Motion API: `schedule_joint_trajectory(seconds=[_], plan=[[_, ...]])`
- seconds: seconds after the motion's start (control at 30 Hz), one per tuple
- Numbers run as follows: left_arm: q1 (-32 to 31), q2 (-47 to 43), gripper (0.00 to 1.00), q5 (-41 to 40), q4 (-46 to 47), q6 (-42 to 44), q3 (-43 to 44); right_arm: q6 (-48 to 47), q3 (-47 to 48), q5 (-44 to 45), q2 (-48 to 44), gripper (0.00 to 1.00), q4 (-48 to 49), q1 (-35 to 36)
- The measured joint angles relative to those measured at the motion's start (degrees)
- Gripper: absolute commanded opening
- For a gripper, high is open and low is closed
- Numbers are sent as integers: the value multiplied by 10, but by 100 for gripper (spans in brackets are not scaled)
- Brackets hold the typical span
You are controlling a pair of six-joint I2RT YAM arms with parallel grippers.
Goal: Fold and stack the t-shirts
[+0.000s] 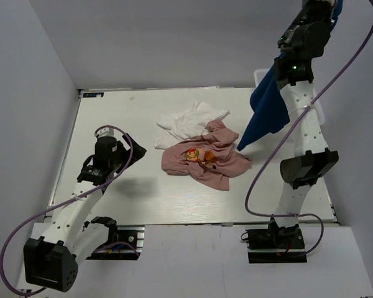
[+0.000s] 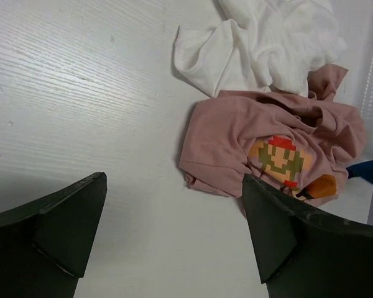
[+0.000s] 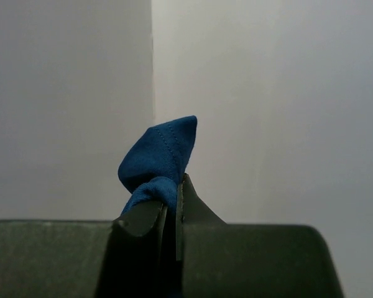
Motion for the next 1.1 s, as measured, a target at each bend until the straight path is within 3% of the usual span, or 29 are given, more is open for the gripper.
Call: schedule_joint_trajectory(seconds=[0.3,0.67,0.77,0.97,1.07,1.1], plan=[[0,11,100,1,9,9,0,146,14,-103,69,0,37,-154],[0,21,100,0,51,10,-8,240,-1,-266,85,0,62,-230],[-3,37,100,1,55,9,-8,246,-66,-306,82,0,64,-226],[-3,43,100,1,51,7,-8,294,-265,-302,86,0,11,-219],[-3,37,100,0,45,7,-8,336,-384,-310,83,24,-32,-220],[-3,33,100,0,42,7,-8,349,-409,-316,83,46,-47,-220]])
